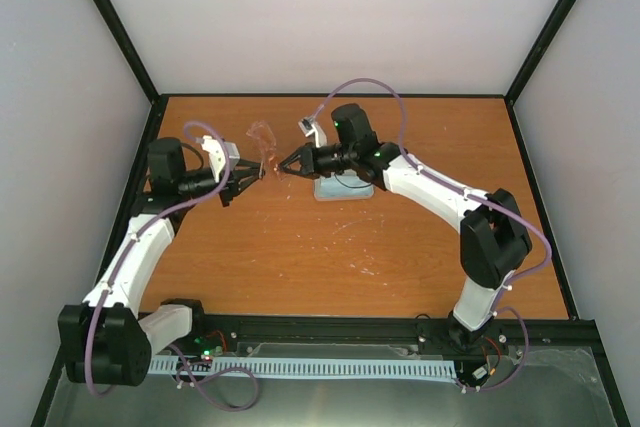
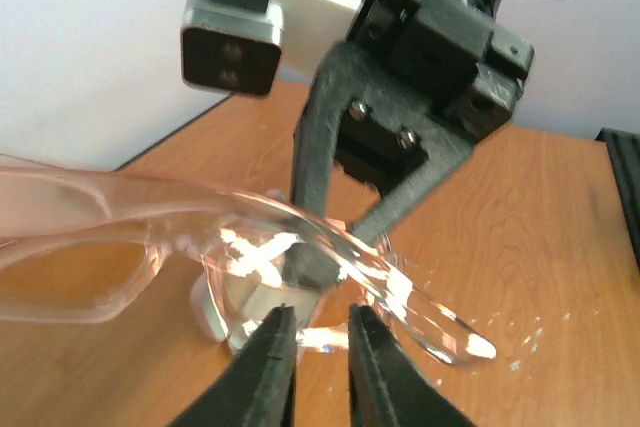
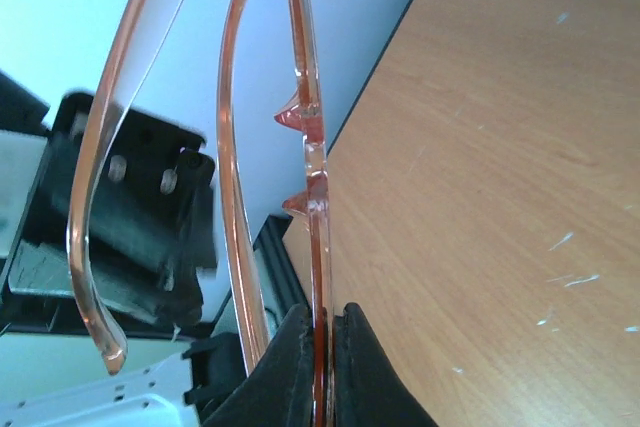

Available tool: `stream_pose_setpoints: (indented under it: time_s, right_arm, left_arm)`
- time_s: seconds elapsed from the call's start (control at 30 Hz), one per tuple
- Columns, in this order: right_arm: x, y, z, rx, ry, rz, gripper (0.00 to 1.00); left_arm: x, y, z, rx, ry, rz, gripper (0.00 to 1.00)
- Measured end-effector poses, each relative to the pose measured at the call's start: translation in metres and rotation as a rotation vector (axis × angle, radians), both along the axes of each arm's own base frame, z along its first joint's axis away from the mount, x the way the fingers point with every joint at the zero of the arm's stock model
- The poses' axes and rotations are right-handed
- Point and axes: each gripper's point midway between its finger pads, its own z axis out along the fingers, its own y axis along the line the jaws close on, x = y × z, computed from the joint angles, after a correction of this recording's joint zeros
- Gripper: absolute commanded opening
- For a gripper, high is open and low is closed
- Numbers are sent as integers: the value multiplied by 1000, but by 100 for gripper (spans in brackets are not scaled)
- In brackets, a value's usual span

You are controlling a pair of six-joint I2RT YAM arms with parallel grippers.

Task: Organize the sunglasses
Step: Fold the sunglasses.

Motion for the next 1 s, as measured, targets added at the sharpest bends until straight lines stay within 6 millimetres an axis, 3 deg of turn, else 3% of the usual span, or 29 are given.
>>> stream_pose_setpoints:
  time_s: [0.07,0.3,0.67,1.0]
  right_arm:
    - [7,-4,1,-10,-14,-33,3]
    - [24,-18,-12,-97,-34,-122,3]
    - [15,-19,-18,-119,-21,-82,3]
    - [6,-13,-8,-84,-30,-32,3]
  left_arm:
    - [-3,3,-6,32,4,20,1]
    - [-8,13,-10,89,-3,80,1]
    - [7,9,27,-22,-34,79,1]
    - [6,-9,32,-71,-12,-4,1]
